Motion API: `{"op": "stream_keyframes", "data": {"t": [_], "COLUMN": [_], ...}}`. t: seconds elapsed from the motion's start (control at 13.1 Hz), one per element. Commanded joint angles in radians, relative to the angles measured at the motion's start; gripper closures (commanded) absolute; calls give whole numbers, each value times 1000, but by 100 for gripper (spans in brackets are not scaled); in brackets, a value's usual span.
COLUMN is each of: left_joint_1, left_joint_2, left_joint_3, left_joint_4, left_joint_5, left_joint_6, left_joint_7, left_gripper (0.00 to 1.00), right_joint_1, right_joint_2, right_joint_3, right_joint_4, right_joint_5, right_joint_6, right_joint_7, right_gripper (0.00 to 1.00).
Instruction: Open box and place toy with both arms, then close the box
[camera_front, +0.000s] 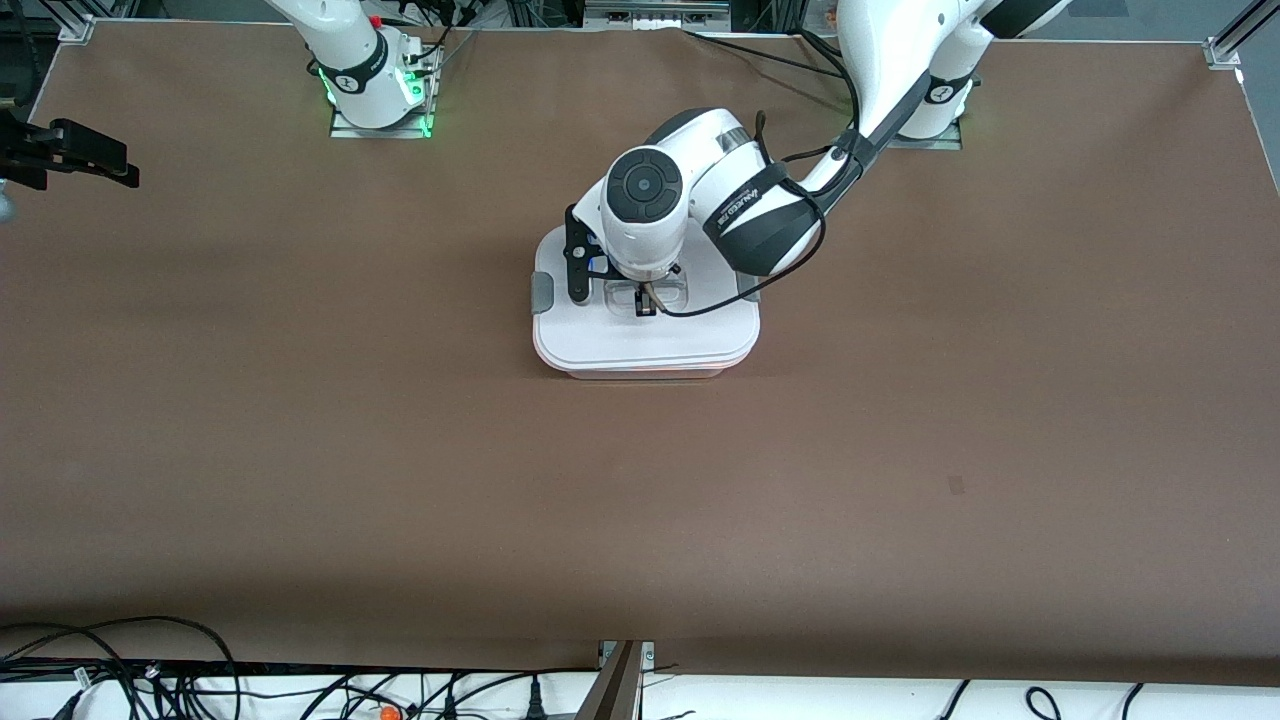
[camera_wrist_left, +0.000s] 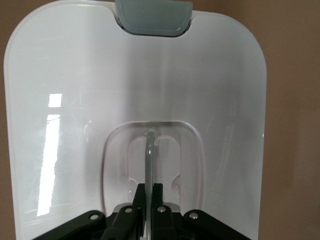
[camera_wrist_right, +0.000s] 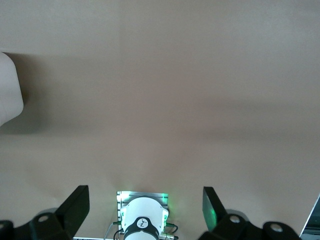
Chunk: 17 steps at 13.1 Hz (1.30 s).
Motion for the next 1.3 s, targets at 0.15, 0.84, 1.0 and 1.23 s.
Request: {"op": "stream_keyframes", "data": {"t": [0.15, 0.84, 1.0, 1.23], "left_joint_1": [3, 5, 6, 5], "left_joint_2": [9, 7, 4, 4], "left_joint_3": [3, 1, 1, 0], "left_joint_4": [25, 37, 39, 39], "left_joint_5": [4, -9, -8, -9], "left_joint_6": [-7, -28, -30, -33], "left_joint_7": [0, 2, 0, -6], "left_gripper": [100, 100, 100, 100], "right_joint_1": [-3, -2, -2, -2], "right_joint_2": [-11, -11, -12, -12], "right_joint_3": [3, 3, 3, 3], "right_joint_4": [-15, -15, -15, -15], "right_joint_5": [-8, -7, -5, -4], "right_joint_6": [11, 11, 11, 11], "right_joint_7": [9, 9, 9, 9], "right_gripper": [0, 0, 0, 0]}}
